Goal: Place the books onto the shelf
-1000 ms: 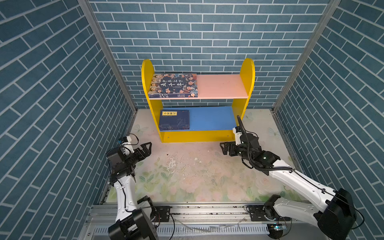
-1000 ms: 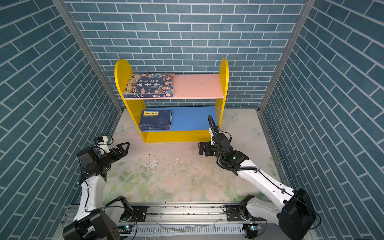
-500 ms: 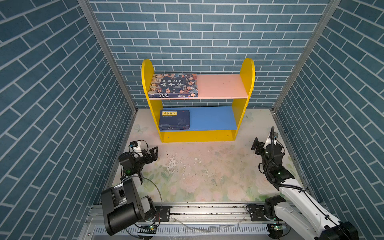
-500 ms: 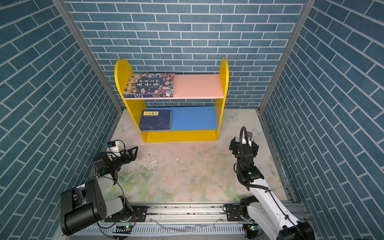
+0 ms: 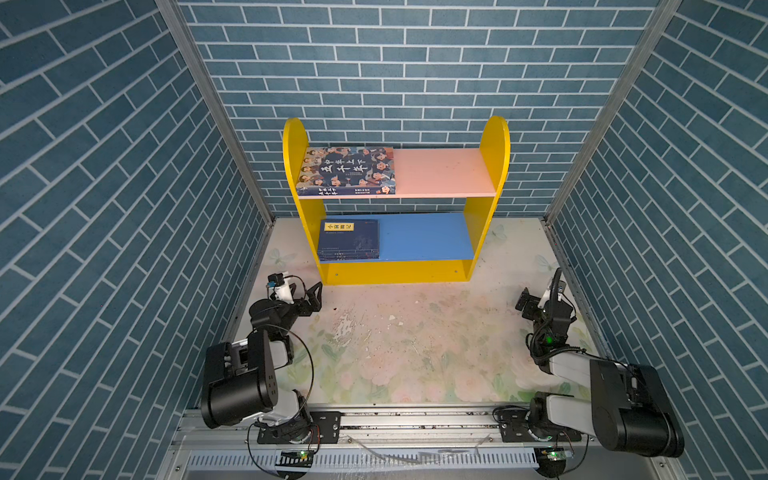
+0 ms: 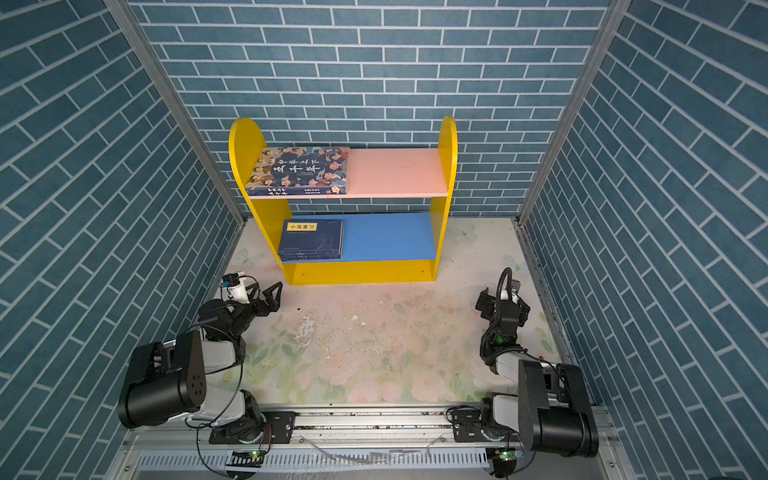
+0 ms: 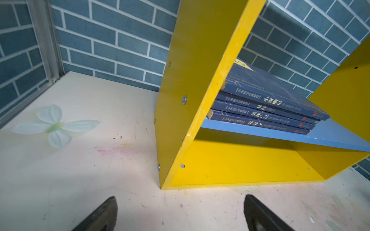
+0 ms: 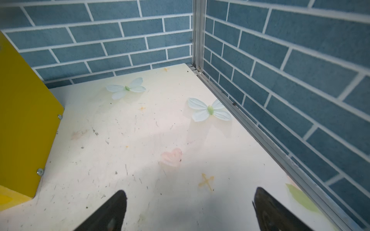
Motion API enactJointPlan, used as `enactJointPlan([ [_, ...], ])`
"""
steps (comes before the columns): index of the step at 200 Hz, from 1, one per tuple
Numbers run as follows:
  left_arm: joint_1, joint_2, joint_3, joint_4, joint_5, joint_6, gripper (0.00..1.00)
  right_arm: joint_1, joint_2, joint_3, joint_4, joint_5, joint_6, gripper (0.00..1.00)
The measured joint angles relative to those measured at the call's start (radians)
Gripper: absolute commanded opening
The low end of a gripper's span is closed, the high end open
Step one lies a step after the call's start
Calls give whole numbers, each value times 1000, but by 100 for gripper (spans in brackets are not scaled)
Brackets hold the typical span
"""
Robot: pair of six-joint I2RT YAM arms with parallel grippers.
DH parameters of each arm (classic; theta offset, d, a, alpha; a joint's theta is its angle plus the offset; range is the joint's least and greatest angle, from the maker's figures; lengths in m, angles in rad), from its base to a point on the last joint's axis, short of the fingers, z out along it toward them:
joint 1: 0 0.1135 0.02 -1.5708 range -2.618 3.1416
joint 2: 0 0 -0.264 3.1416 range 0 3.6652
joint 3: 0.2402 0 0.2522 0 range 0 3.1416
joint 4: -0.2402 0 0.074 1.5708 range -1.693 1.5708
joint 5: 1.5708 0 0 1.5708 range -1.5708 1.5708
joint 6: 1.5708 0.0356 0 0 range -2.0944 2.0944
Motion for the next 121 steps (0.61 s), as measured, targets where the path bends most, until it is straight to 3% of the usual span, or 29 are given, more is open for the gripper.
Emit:
enactJointPlan([
  [59,-58,110,-19,130,-94,49,100,-47,269,-7,289,-115,2,99],
  [99,-179,119,-34,163,-186,149,100,-89,279,9,291,-195,8,99],
  [121,-212,117,7,76,-243,183,100,-98,276,63,235,-239,8,99],
])
